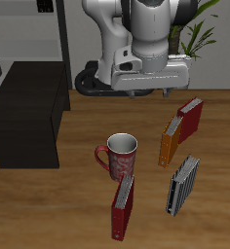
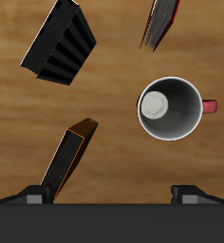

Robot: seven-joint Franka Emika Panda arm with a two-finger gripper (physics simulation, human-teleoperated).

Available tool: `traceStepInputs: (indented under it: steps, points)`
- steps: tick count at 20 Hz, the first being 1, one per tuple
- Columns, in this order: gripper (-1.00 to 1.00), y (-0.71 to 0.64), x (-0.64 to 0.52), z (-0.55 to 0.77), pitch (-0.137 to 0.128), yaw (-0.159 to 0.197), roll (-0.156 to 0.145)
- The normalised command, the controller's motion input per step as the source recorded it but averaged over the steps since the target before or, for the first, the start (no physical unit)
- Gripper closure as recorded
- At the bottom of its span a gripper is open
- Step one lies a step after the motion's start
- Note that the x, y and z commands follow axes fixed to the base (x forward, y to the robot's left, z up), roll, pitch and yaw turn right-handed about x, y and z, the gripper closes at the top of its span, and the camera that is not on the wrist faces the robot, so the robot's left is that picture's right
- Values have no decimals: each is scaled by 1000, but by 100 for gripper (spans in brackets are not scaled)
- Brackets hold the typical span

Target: Place the striped book upright on top of the shelf

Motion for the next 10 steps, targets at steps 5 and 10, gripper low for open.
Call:
traceStepInputs:
  steps: [5,10]
  points:
    - [-100,103,506,206,-51,-42,-60]
    - [-100,93,373,56,-15,-29,-40]
